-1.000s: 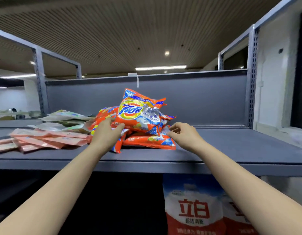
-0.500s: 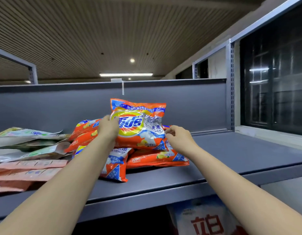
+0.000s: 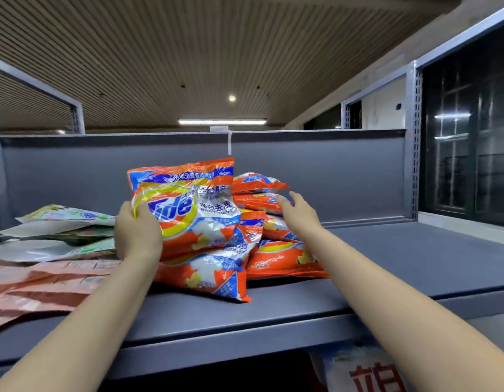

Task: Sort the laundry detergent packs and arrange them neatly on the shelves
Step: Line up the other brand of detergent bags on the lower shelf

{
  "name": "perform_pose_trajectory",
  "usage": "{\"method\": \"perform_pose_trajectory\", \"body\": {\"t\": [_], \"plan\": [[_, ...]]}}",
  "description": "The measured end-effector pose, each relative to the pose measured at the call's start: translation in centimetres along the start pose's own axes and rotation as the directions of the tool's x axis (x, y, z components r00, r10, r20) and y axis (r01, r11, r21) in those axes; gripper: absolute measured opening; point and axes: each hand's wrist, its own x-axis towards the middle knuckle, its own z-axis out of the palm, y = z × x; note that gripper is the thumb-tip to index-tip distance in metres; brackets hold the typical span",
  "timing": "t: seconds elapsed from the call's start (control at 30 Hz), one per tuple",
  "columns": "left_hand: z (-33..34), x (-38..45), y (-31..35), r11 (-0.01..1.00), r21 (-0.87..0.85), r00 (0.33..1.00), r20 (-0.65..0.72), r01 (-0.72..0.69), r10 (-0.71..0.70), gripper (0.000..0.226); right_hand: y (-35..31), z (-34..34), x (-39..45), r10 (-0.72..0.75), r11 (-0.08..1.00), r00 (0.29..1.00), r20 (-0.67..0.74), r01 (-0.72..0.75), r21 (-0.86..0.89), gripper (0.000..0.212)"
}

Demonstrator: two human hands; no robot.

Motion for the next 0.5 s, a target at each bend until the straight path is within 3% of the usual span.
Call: {"method": "perform_pose_trajectory", "body": {"t": [0.07, 0.13, 0.2, 0.33, 0.5], "plan": [[-0.1, -0.2, -0.1, 1.0, -0.007, 1.0, -0.012, -0.021, 0.021, 0.024, -0.3, 0.6, 0.8, -0.007, 0.982, 1.0, -0.014, 0.004, -0.188, 0.062], [-0.1, -0.3, -0.1, 1.0, -0.025, 1.0, -0.023, -0.02, 0.019, 0.025, -0.8, 1.2, 1.2, -0.046, 0.943, 0.992, -0.116, 0.005, -0.332, 0.063], [-0.2, -0.4, -0.3, 0.998, -0.061, 1.0, -0.023, -0.014, 0.012, 0.026, -1.5, 1.9, 1.7, -0.134, 0.935, 0.974, -0.182, 0.063, -0.349, 0.058], [-0.3, -0.3, -0.5, 0.996, -0.095, 1.0, -0.012, 0.001, -0.002, 0.03, -3.0, 3.0, 2.4, -0.273, 0.881, 0.957, -0.099, 0.207, -0.426, 0.051], [-0.3, -0.2, -0.5, 0.997, -0.069, 1.0, 0.006, -0.024, 0.025, 0.035, -4.1, 3.7, 3.5, -0.378, 0.799, 0.908, -0.179, 0.222, -0.559, 0.032]]}}
